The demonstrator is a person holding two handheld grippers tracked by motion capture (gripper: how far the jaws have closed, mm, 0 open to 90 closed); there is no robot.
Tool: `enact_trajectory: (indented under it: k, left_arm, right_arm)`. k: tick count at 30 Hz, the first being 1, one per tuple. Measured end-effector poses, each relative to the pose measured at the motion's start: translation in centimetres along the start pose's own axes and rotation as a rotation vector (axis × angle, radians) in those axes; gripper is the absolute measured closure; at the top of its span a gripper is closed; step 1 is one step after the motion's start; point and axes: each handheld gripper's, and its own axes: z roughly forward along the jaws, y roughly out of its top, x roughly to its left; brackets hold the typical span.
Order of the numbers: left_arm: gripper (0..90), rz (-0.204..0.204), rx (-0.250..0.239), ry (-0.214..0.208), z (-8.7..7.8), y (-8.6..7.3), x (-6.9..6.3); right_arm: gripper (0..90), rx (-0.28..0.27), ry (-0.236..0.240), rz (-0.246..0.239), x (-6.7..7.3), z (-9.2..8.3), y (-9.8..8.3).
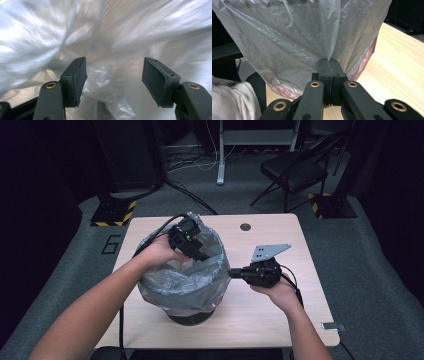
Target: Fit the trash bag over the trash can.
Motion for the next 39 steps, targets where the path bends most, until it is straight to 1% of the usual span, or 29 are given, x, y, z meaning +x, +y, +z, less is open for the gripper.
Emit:
enact_trajectory:
  k: [1,3,6,7,8,9,10,11,12,13,14,15,16,19,20,22,24,25,27,29,30,31,32,33,35,37,39]
  left_arm:
    - [35.5,0.009,-0.016,-0.013,-0.3,0.0,-0.3]
    - [35.8,0.043,-0.043,-0.033,-1.0,0.0,-1.4]
    - [36.6,0.1,-0.053,-0.063,-1.2,-0.3,-2.7]
    - [36.9,0.103,-0.052,-0.074,-1.1,-0.4,-2.9]
    - [36.8,0.101,-0.048,-0.092,-0.9,-0.5,-3.0]
    - [37.1,0.102,-0.043,-0.101,-0.7,-0.5,-3.2]
    - [37.1,0.111,-0.025,-0.106,-0.3,-0.6,-3.4]
    - [37.3,0.112,-0.018,-0.115,0.1,-0.7,-3.6]
    - [37.3,0.126,0.002,-0.131,0.5,-0.7,-3.8]
    - [37.5,0.14,0.016,-0.136,0.8,-0.7,-4.0]
    - [37.8,0.156,0.029,-0.136,1.0,-0.8,-4.1]
    - [38.5,0.163,0.036,-0.134,1.1,-0.8,-4.1]
    - [38.7,0.161,0.037,-0.144,1.3,-0.9,-4.1]
    - [38.3,0.128,0.036,-0.176,1.6,-1.2,-3.7]
    - [38.1,0.117,0.042,-0.186,1.8,-1.4,-3.6]
    - [37.7,0.12,0.065,-0.191,2.0,-1.6,-3.6]
    - [37.9,0.125,0.08,-0.179,2.2,-1.5,-3.6]
    - [37.9,0.119,0.087,-0.176,2.3,-1.5,-3.6]
    - [37.6,0.103,0.125,-0.163,2.6,-1.7,-3.4]
    - [37.3,0.09,0.147,-0.16,2.6,-1.8,-3.2]
    - [37.1,0.09,0.149,-0.154,2.6,-1.8,-3.1]
    - [37.3,0.098,0.159,-0.135,2.3,-1.8,-3.0]
    - [37.5,0.105,0.159,-0.109,2.0,-1.7,-2.9]
    - [37.6,0.108,0.149,-0.093,1.6,-1.7,-2.8]
    - [37.5,0.094,0.087,-0.06,0.2,-1.4,-2.3]
    - [37.0,0.075,0.043,-0.022,-0.9,-1.1,-1.7]
    - [35.8,0.041,0.016,0.014,-1.5,-0.9,-0.9]
  right_arm:
    - [89.4,-0.001,0.0,0.0,0.0,0.0,0.0]
    - [89.4,-0.005,-0.004,0.002,-0.1,-0.1,0.0]
    - [89.4,-0.014,-0.007,0.008,-0.2,-0.1,0.0]
    - [89.4,-0.016,-0.009,0.012,-0.2,-0.1,0.0]
    - [89.4,-0.017,-0.011,0.013,-0.2,0.0,0.0]
    - [89.5,-0.018,-0.013,0.01,-0.2,0.0,0.0]
    - [89.5,-0.019,-0.014,0.01,-0.2,0.0,0.0]
    - [89.5,-0.02,-0.017,0.01,-0.2,0.0,0.0]
    - [89.6,-0.02,-0.019,0.013,-0.2,0.0,0.0]
    - [89.6,-0.022,-0.022,0.013,-0.2,-0.1,0.0]
    - [89.7,-0.024,-0.027,0.012,-0.3,-0.1,0.0]
    - [89.6,-0.027,-0.028,0.018,-0.3,-0.2,-0.1]
    - [89.7,-0.031,-0.027,0.017,-0.4,-0.2,-0.1]
    - [89.7,-0.037,-0.029,0.021,-0.5,-0.4,-0.1]
    - [89.7,-0.04,-0.03,0.022,-0.6,-0.4,-0.1]
    - [89.7,-0.042,-0.033,0.02,-0.6,-0.5,-0.1]
    - [89.7,-0.043,-0.034,0.022,-0.6,-0.6,-0.1]
    - [89.7,-0.043,-0.036,0.022,-0.6,-0.6,-0.1]
    - [89.7,-0.042,-0.036,0.02,-0.6,-0.5,-0.1]
    - [89.7,-0.041,-0.036,0.02,-0.6,-0.5,-0.1]
    - [89.7,-0.04,-0.036,0.018,-0.5,-0.6,-0.1]
    - [89.7,-0.039,-0.037,0.016,-0.5,-0.6,-0.1]
    - [89.7,-0.038,-0.038,0.016,-0.5,-0.6,-0.1]
    - [89.6,-0.036,-0.039,0.017,-0.5,-0.6,-0.1]
    - [89.2,-0.032,-0.037,0.018,-0.5,-0.6,-0.2]
    - [88.5,-0.029,-0.036,0.019,-0.5,-0.5,-0.2]
    - [88.6,-0.024,-0.035,0.016,-0.5,-0.4,-0.1]
